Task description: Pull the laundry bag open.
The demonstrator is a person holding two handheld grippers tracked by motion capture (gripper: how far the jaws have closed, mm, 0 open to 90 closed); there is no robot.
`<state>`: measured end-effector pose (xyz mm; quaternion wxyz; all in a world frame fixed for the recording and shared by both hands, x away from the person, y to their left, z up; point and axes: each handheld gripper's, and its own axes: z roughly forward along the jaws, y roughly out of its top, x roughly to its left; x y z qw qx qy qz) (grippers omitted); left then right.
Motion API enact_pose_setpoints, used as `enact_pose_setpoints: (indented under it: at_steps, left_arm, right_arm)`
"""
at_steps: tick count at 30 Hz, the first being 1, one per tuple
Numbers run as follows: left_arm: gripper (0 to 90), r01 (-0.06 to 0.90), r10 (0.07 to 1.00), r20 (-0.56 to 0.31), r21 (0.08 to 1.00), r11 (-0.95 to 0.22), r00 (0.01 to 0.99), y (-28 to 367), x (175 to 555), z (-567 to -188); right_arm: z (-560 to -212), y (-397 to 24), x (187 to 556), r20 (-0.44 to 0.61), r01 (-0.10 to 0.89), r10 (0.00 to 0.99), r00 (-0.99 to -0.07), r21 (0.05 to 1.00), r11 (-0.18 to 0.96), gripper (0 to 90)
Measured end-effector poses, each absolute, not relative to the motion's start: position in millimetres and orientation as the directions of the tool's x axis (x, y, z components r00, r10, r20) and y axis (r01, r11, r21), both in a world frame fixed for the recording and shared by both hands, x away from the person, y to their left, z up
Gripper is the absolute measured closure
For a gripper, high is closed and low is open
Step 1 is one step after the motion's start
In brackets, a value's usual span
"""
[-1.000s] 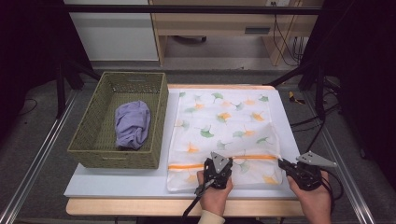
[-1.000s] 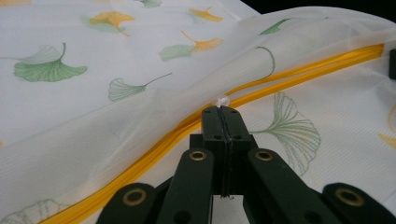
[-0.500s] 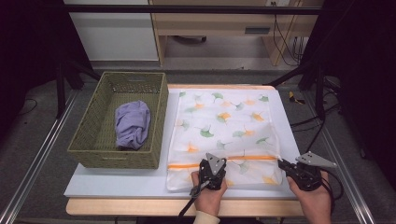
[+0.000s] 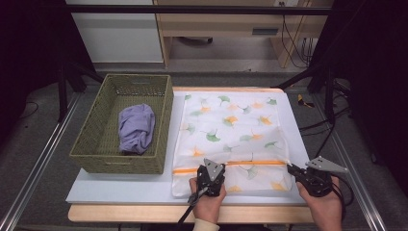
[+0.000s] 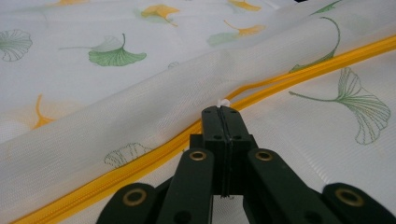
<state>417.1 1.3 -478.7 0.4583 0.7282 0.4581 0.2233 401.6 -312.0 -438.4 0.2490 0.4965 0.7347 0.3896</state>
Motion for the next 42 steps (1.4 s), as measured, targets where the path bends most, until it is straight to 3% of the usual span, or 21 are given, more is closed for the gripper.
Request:
enact_pose_setpoints:
  at_steps: [42]
  left_arm:
    - [89.7,0.463,0.862,-0.111,0.873,-0.153,0.494,5.0,416.6,-479.6]
  right_arm:
    - [-438.6,-310.6,401.1,0.021,0.539,0.924,-0.383,0.817,0.205,86.4]
